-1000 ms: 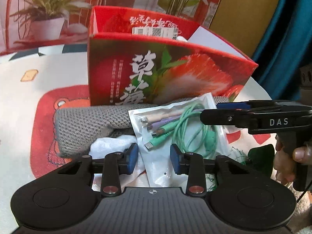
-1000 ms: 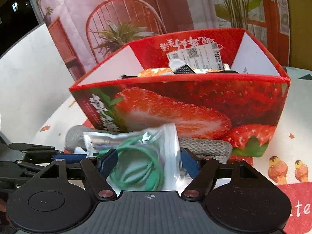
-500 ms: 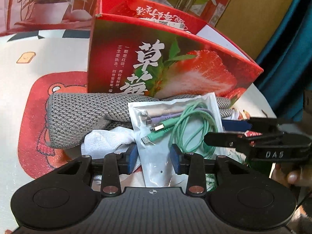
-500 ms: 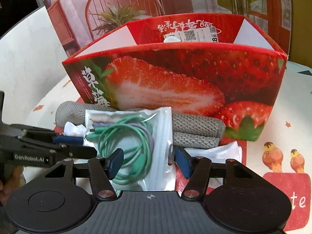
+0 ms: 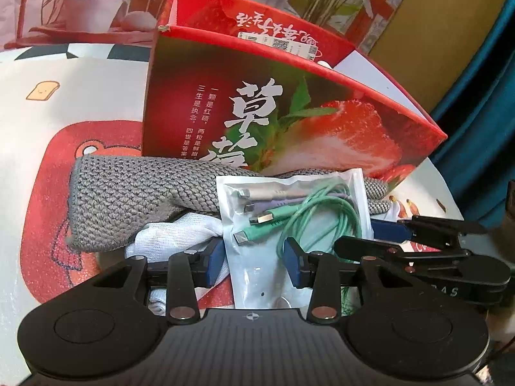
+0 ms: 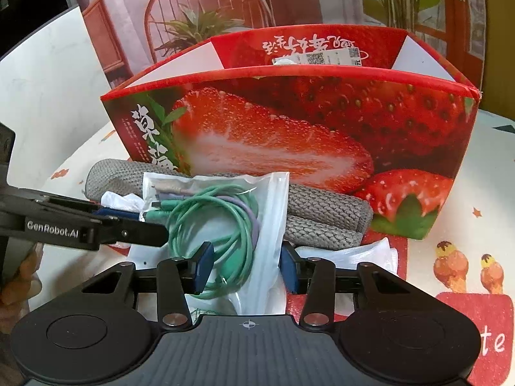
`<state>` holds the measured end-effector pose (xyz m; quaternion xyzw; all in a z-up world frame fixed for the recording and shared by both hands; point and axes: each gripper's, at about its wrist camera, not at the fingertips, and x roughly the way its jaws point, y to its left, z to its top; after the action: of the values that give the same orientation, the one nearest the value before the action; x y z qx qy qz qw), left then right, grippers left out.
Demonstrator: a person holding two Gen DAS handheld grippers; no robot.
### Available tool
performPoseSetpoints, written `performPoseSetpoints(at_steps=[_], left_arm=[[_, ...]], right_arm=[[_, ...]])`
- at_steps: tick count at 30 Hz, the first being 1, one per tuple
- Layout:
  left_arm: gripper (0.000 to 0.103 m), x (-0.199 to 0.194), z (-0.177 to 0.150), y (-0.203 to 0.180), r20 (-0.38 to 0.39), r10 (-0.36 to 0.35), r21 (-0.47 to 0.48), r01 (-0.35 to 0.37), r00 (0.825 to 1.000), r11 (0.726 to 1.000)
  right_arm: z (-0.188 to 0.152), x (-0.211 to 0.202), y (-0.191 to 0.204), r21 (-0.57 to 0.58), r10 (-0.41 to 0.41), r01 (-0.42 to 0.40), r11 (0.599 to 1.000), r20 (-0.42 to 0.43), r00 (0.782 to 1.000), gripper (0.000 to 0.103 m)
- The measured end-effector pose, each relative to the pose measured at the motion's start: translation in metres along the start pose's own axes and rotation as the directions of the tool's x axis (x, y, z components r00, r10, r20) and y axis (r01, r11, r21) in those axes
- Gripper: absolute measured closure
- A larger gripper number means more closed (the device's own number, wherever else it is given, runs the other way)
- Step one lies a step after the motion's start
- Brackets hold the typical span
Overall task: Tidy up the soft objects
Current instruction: 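Lift the cable bag with both grippers toward the red box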
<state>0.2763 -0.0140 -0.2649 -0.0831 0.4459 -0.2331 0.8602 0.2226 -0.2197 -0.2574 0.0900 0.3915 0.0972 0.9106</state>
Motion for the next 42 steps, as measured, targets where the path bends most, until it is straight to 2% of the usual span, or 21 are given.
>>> performPoseSetpoints(at_steps=[3, 5, 12, 20, 26, 33, 38, 42], left_arm=[[0.061, -0.003, -0.001, -0.002, -0.011, -0.074, -0.017, 0.073, 0.997, 0.997], [0.061, -0.008, -0.003, -0.005, -0.003, -0.093, -0.003, 0.093, 0.996, 0.996], [0.064, -0.029, -0.008, -0.01, 0.038, -0.13, -0.001, 0.13, 0.991, 0.992], [0.064, -0.076, 0.007, -0.026, 0.157, -0.151, 0.041, 0.146, 0.976, 0.988], [0.064, -0.099, 0.04, -0.04, 0.242, -0.141, 0.084, 0.124, 0.96, 0.989], [0.064, -0.106, 0.092, -0.057, 0.296, -0.119, 0.135, 0.081, 0.948, 0.987], [0.064, -0.091, 0.131, -0.062, 0.31, -0.107, 0.148, 0.064, 0.945, 0.987], [0.064, -0.066, 0.155, -0.062, 0.298, -0.086, 0.138, 0.046, 0.951, 0.989]], right_arm=[[0.001, -0.003, 0.003, 0.004, -0.003, 0.003, 1.0, -0.005, 1.0, 0.067], [0.0, -0.008, 0.006, 0.009, 0.032, -0.032, 0.999, -0.008, 0.999, 0.075], [-0.001, -0.028, 0.01, 0.005, 0.034, -0.034, 0.999, 0.011, 0.999, 0.079], [0.017, -0.063, 0.02, -0.03, 0.059, -0.056, 0.998, 0.106, 0.993, 0.079], [0.048, -0.085, 0.024, -0.063, 0.078, -0.067, 0.996, 0.192, 0.978, 0.079], [0.101, -0.094, 0.015, -0.07, 0.076, -0.059, 0.996, 0.269, 0.96, 0.079], [0.136, -0.085, 0.005, -0.087, 0.047, -0.022, 0.996, 0.297, 0.954, 0.079], [0.162, -0.063, -0.009, -0.076, 0.024, -0.002, 0.997, 0.287, 0.958, 0.079]])
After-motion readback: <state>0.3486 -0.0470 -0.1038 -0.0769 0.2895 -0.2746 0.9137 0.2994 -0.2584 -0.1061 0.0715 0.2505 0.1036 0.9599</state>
